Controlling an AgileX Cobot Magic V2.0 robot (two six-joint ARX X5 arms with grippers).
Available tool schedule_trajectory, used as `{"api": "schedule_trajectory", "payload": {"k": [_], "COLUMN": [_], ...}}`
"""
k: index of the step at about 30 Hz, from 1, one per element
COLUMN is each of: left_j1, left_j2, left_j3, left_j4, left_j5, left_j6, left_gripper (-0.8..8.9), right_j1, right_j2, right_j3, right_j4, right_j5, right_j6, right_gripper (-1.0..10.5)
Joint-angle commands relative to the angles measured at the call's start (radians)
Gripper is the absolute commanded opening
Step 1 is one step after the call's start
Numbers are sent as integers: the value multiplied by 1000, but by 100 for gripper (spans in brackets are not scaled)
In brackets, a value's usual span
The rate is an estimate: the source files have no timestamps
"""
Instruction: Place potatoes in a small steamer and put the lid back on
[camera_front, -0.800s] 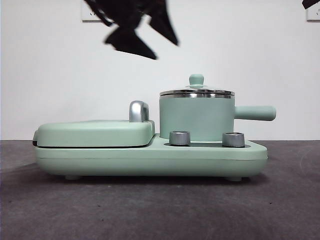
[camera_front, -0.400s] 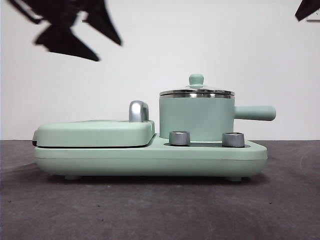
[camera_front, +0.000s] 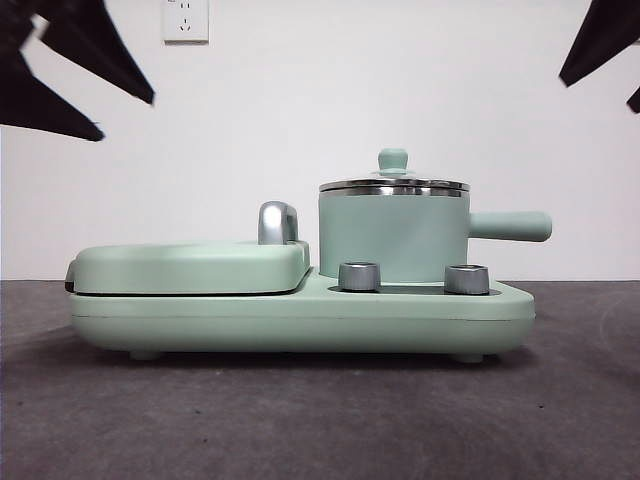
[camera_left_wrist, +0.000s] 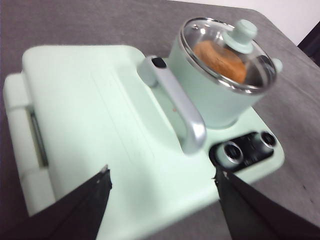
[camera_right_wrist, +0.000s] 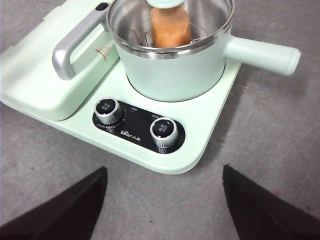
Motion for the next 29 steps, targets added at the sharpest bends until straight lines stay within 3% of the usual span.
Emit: {"api": "schedule_trajectory", "payload": {"k": [1,7,15,16,17,18,19,29], "left_j1": [-3,-3,-3,-4,-6,-7,-7,-6], "left_j2": [-32,-121,-177,-179,-179,-179,-178,-180], "left_j3": [-15,-53,-53,-53,-53,-53,-53,-53], "left_j4": [-77,-206,-253,-252,-252,-251,-245,-273], "left_j5": [3,2,2,2,2,1,2,1], "left_j6": [-11,-12,-14,-14,-14,-12,1,1], "left_gripper": [341,340,339,299,99,-4,0,6], "right_j1": [5,5,5,5,5,5,5,5], "right_j2": [33,89,106,102,101,100,101,100], "right_j3": [3,3,3,3,3,3,3,4], "right_j4": [18,56,62,61,63,66,80,123], "right_j5": [-14,-43,-45,-44,-44,-45,-38,-44], "right_j6": [2,-14,-16,-16,-11,-13,-16,-16], "right_gripper": [358,358,358,331,118,-34,43,13]}}
